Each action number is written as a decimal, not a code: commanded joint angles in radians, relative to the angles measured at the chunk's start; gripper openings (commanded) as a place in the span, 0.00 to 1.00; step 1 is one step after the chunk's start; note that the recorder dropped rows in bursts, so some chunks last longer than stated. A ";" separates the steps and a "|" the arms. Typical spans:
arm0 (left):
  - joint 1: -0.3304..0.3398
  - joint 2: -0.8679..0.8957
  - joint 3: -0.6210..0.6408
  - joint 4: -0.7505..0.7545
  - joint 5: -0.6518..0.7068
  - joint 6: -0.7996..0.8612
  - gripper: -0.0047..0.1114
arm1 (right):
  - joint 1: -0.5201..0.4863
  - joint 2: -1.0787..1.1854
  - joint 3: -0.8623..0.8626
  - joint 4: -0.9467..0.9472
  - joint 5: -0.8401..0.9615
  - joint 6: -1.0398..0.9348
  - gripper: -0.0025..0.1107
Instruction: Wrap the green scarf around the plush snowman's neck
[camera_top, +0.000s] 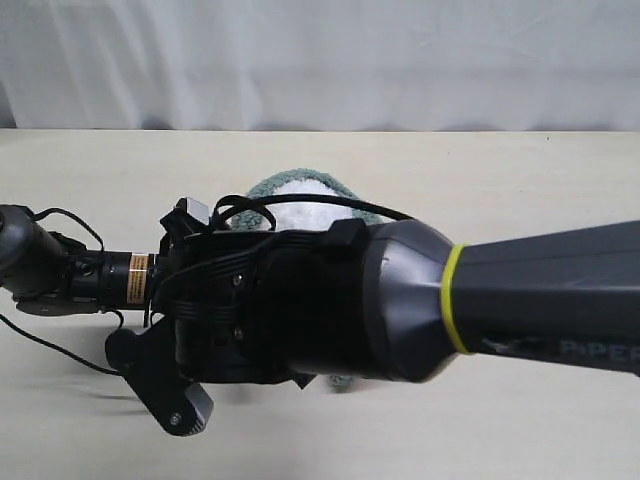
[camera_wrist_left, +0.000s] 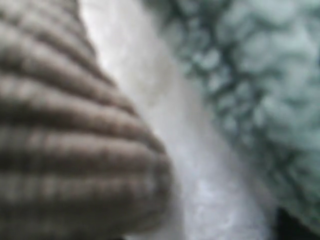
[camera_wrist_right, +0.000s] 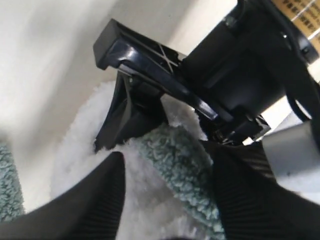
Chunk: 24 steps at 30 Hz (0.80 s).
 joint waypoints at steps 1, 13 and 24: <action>-0.004 0.001 -0.004 -0.012 -0.012 -0.010 0.04 | -0.005 0.026 0.003 -0.015 -0.004 0.020 0.30; -0.004 0.001 -0.004 -0.014 -0.012 -0.010 0.04 | 0.000 -0.006 0.003 0.269 -0.002 -0.071 0.06; -0.004 0.001 -0.004 -0.009 -0.012 -0.010 0.04 | -0.040 -0.062 0.006 0.366 0.086 -0.115 0.06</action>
